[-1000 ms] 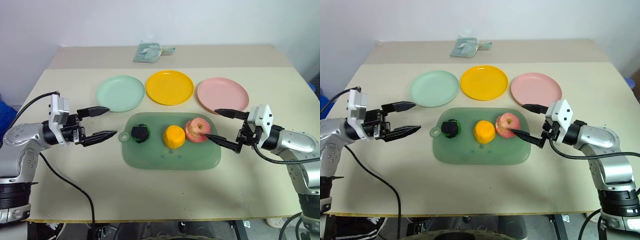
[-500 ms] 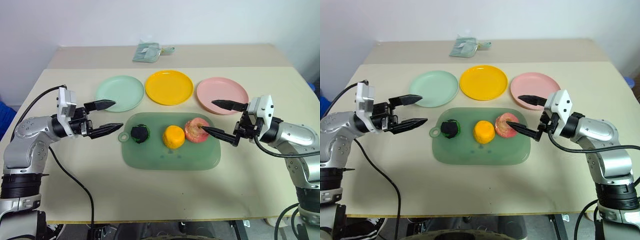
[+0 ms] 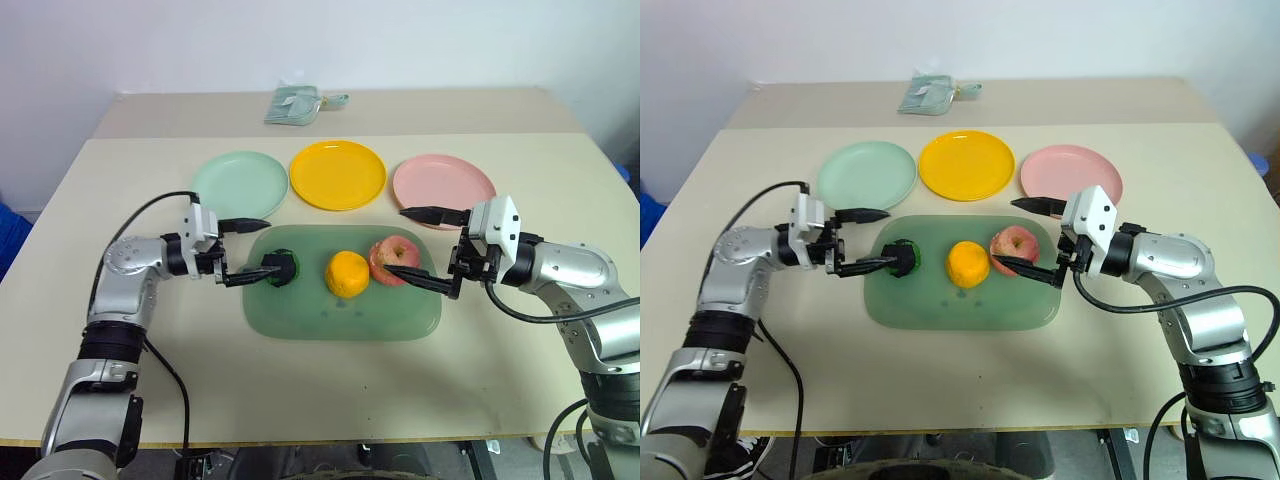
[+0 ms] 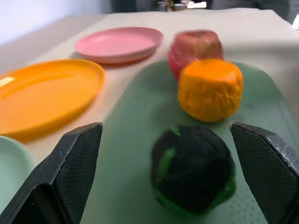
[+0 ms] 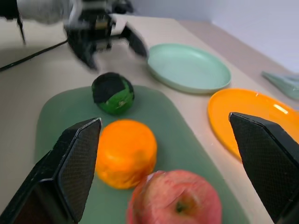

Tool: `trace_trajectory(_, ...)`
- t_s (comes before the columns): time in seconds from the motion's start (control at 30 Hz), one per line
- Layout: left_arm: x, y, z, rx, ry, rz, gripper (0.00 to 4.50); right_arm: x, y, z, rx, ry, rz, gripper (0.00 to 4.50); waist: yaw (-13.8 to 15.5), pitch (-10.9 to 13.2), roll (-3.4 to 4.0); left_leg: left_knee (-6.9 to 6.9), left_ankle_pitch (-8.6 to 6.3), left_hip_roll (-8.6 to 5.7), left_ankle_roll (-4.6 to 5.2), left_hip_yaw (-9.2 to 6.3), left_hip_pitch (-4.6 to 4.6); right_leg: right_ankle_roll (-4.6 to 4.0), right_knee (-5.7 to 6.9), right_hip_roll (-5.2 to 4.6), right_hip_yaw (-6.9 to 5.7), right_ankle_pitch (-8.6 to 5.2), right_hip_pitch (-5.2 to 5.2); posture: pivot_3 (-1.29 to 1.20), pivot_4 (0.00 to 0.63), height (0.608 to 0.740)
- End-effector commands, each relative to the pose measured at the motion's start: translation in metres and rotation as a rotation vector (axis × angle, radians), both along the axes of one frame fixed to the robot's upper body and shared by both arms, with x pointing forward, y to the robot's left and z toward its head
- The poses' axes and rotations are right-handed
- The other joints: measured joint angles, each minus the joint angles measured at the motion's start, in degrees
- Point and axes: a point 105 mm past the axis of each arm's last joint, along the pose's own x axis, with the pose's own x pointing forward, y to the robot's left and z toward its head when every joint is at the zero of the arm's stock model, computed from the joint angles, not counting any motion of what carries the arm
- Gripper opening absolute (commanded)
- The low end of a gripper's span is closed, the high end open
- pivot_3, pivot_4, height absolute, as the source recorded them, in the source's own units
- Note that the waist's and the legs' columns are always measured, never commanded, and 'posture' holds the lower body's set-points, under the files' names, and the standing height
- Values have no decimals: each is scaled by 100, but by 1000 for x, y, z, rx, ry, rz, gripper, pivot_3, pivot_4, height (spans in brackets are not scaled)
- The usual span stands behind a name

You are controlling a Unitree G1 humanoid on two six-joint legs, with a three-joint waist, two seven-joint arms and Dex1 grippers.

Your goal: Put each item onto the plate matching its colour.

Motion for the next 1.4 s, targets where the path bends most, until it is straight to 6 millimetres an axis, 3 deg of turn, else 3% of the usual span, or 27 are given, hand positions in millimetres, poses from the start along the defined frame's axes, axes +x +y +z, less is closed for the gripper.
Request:
trace_trajectory(0.03,4,-2,-1,20,-38,-16,4500,-3,6,8,3,-46,21,4443,7,0,0,1,0,0,0,0,0,0,0,0,0,0,0,0,150,740)
trace_trajectory(0.43,15,-31,-27,113,-81,-67,4500,-1,3,8,2,-58,-4,4443,8,0,-1,16,-3,-3,4,-2,0,4,0,-2,-4,2,9,0,150,740)
trace_trajectory(0.57,21,-33,-18,68,-106,-37,3225,0,2,10,9,-63,-15,4500,10,0,-1,16,-2,-2,5,-2,0,4,1,0,-3,2,8,0,150,740)
trace_trajectory(0.77,26,-22,-4,17,-120,25,3225,1,2,10,18,-63,-21,4500,11,0,-2,18,-2,-2,5,-2,-1,5,2,0,-3,3,9,0,150,740)
trace_trajectory(0.9,45,-12,22,-100,-169,185,3225,8,5,24,81,-108,-42,4500,10,0,-2,19,-2,-2,5,-2,-1,6,2,0,-3,3,8,0,150,740)
trace_trajectory(1.1,91,11,63,-266,-218,572,3225,39,14,35,117,-185,-167,4500,25,0,-9,37,-2,-4,4,-2,-1,8,20,2,-4,5,8,0,150,740)
trace_trajectory(1.27,121,30,69,-298,-203,855,3225,49,33,42,164,-175,-175,4500,7,-1,-11,34,14,-7,-22,1,-3,9,27,2,-2,5,0,0,150,740)
trace_trajectory(1.4,135,24,73,-316,-176,949,3225,58,51,48,209,-167,-196,4500,6,0,-12,36,16,-8,-24,1,-8,9,32,2,-3,5,-5,0,150,740)
